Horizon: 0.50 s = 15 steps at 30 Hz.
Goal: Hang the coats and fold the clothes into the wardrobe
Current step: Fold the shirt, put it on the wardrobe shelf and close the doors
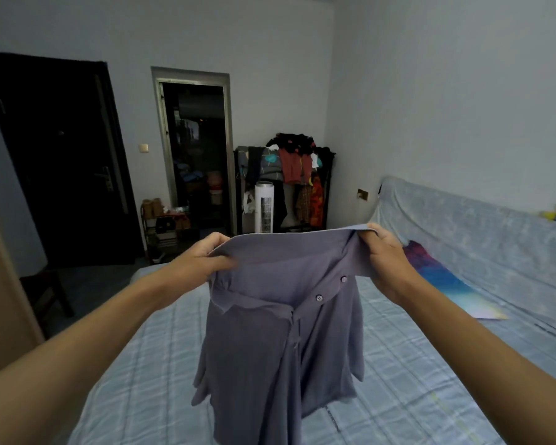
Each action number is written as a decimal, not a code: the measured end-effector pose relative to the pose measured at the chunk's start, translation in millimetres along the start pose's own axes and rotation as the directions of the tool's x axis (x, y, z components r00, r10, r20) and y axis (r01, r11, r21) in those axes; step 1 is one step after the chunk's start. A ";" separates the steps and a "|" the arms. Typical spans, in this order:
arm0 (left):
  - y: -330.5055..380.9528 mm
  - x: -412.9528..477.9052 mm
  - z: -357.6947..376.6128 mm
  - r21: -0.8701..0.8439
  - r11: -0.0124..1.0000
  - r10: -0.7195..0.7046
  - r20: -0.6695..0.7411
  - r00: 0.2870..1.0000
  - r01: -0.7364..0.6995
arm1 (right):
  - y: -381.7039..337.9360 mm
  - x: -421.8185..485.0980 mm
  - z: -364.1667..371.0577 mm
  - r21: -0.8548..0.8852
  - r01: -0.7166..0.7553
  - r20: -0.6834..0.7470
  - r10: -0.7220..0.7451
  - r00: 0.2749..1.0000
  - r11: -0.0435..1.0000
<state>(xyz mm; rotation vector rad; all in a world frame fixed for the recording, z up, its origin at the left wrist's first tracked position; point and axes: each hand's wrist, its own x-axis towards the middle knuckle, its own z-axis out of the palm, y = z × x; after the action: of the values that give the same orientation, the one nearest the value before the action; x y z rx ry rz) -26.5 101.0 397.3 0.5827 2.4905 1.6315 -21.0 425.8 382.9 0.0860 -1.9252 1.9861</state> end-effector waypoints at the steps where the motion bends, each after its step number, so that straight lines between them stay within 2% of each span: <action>1: 0.2 -2.5 -2.5 -0.018 1.000 -0.003 0.065 0.998 0.004 | 0.4 -0.9 0.0 0.026 -0.016 0.019 0.015 1.000 1.000; 3: 0.4 -7.6 -6.6 0.038 0.999 0.012 0.165 0.986 -0.019 | 0.2 -3.0 -1.9 0.060 -0.034 0.078 0.029 0.997 0.998; 5: 0.4 -11.7 -8.2 0.214 0.974 0.028 0.227 0.974 -0.078 | -0.4 -5.2 -5.2 0.076 -0.036 0.132 0.026 0.991 0.996; 7: -0.1 -14.2 -6.8 0.410 0.901 0.028 0.273 0.962 -0.143 | -1.5 -6.5 -8.6 0.086 -0.041 0.138 0.029 0.990 0.995; 11: -7.2 -13.9 -1.6 0.711 0.650 0.093 0.277 0.956 -0.269 | 3.2 -10.3 -12.4 0.138 -0.041 0.132 0.023 0.991 0.990; 15: -16.2 -12.4 0.5 0.856 0.419 0.058 0.309 0.949 -0.304 | 4.2 -15.5 -10.5 0.187 -0.040 0.153 0.011 0.988 0.982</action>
<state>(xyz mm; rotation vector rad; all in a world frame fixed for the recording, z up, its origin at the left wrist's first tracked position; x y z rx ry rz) -19.1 91.1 381.0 1.0809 2.9910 -0.0046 -5.7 432.7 373.6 0.2702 -1.8279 2.2339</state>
